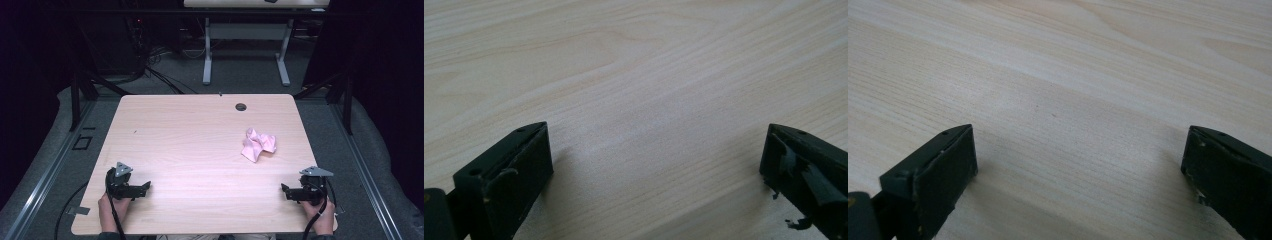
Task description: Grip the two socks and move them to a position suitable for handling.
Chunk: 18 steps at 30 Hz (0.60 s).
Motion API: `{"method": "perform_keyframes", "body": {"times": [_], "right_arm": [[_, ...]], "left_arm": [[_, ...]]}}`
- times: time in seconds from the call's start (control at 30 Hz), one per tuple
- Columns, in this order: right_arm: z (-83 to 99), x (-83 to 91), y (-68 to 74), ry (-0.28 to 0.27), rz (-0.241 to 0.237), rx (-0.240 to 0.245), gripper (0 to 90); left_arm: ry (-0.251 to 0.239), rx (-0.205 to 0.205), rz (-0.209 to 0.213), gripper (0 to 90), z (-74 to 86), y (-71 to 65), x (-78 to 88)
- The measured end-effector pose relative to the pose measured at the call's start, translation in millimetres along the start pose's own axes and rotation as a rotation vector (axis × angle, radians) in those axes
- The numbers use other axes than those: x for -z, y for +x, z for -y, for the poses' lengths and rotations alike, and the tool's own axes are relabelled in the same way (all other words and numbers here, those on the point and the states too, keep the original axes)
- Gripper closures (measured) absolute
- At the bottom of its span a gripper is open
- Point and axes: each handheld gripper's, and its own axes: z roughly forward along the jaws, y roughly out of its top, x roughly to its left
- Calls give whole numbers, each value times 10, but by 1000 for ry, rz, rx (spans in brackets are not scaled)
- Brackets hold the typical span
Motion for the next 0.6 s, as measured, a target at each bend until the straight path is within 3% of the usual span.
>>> {"method": "perform_keyframes", "body": {"times": [0.5, 0.6], "right_arm": [[-5, 1, -3, 6, 1, 1, 9], [-28, -1, 11, 31, -23, 23, 0]], "left_arm": [[3, -2, -2, 1, -2, 1, 1], [3, -2, -1, 2, -3, 1, 1]]}}
